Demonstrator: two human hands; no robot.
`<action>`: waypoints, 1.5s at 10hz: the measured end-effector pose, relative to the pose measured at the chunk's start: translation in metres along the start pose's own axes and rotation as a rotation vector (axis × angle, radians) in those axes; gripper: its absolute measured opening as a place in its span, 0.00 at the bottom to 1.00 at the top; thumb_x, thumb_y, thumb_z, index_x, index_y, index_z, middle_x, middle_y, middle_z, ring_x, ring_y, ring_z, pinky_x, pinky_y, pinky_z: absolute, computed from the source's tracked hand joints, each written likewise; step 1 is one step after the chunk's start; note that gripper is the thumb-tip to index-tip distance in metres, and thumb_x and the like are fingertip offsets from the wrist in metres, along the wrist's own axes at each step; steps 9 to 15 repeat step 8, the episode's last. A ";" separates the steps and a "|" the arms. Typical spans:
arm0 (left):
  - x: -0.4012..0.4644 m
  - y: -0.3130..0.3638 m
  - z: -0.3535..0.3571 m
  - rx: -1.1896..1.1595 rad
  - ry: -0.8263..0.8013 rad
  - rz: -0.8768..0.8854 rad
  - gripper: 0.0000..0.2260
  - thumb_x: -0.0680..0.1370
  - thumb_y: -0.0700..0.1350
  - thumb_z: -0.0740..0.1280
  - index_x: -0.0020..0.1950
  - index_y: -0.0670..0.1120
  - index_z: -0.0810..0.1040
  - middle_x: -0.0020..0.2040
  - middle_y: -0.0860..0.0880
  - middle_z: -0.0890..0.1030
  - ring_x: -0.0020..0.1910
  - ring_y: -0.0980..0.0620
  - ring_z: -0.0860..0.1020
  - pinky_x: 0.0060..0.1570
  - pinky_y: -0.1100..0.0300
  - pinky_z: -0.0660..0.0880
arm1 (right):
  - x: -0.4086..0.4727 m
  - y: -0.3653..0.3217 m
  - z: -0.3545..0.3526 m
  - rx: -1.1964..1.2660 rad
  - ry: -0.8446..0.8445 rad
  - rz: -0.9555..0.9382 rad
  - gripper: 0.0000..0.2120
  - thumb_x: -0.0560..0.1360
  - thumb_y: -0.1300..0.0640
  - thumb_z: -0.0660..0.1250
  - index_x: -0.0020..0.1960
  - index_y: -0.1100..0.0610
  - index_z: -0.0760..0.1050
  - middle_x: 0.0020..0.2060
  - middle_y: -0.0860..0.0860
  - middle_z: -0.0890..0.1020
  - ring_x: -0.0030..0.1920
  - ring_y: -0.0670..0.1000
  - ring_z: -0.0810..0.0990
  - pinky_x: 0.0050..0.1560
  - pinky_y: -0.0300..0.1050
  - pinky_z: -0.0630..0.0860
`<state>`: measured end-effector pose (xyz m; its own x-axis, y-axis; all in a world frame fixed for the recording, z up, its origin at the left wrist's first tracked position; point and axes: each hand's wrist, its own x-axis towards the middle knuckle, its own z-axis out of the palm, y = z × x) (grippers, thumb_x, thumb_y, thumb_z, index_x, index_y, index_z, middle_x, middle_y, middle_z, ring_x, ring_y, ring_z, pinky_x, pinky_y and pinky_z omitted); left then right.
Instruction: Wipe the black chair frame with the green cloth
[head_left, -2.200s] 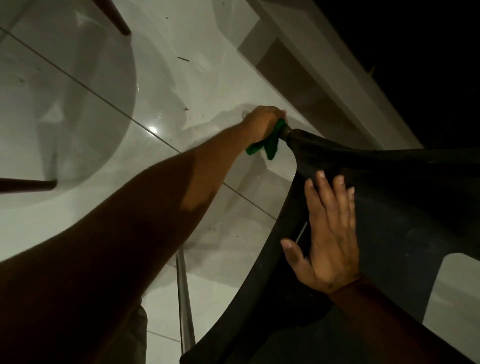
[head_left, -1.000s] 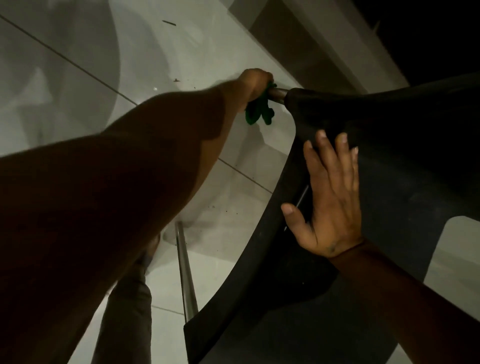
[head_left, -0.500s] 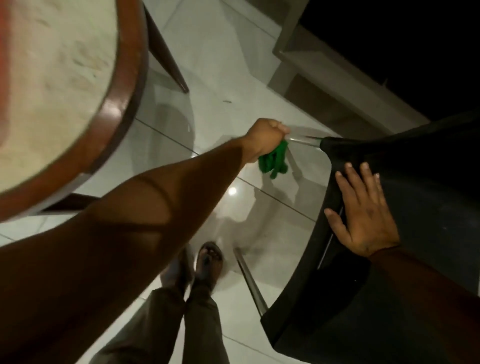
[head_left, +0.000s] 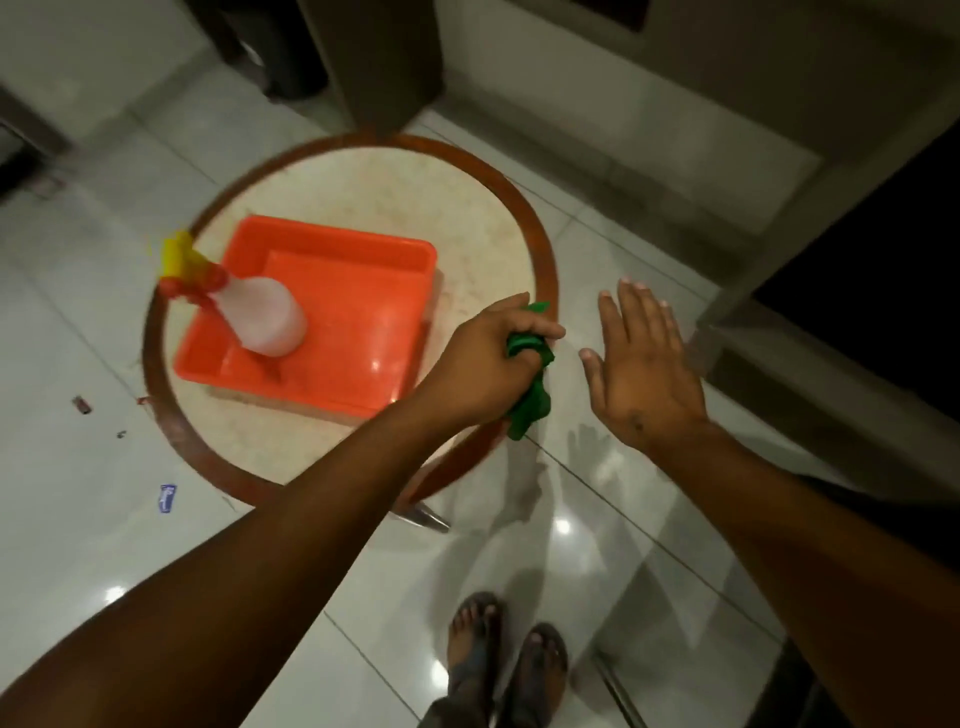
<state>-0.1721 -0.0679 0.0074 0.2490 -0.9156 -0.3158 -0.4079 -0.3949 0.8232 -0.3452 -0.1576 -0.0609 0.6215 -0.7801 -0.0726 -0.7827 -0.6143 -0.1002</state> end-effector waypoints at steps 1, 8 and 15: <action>-0.002 -0.014 -0.055 0.127 0.145 0.003 0.19 0.75 0.35 0.64 0.61 0.50 0.84 0.80 0.43 0.67 0.79 0.50 0.65 0.75 0.62 0.60 | 0.030 -0.040 -0.010 0.002 0.002 -0.088 0.32 0.86 0.42 0.50 0.84 0.58 0.52 0.83 0.60 0.56 0.84 0.61 0.53 0.79 0.53 0.38; 0.034 -0.153 -0.093 0.760 -0.003 -0.096 0.35 0.82 0.56 0.57 0.83 0.53 0.41 0.84 0.39 0.47 0.83 0.34 0.43 0.79 0.34 0.44 | 0.052 -0.109 0.012 0.040 -0.238 -0.041 0.35 0.84 0.37 0.54 0.83 0.57 0.56 0.82 0.59 0.58 0.81 0.62 0.60 0.79 0.59 0.59; 0.034 -0.153 -0.093 0.760 -0.003 -0.096 0.35 0.82 0.56 0.57 0.83 0.53 0.41 0.84 0.39 0.47 0.83 0.34 0.43 0.79 0.34 0.44 | 0.052 -0.109 0.012 0.040 -0.238 -0.041 0.35 0.84 0.37 0.54 0.83 0.57 0.56 0.82 0.59 0.58 0.81 0.62 0.60 0.79 0.59 0.59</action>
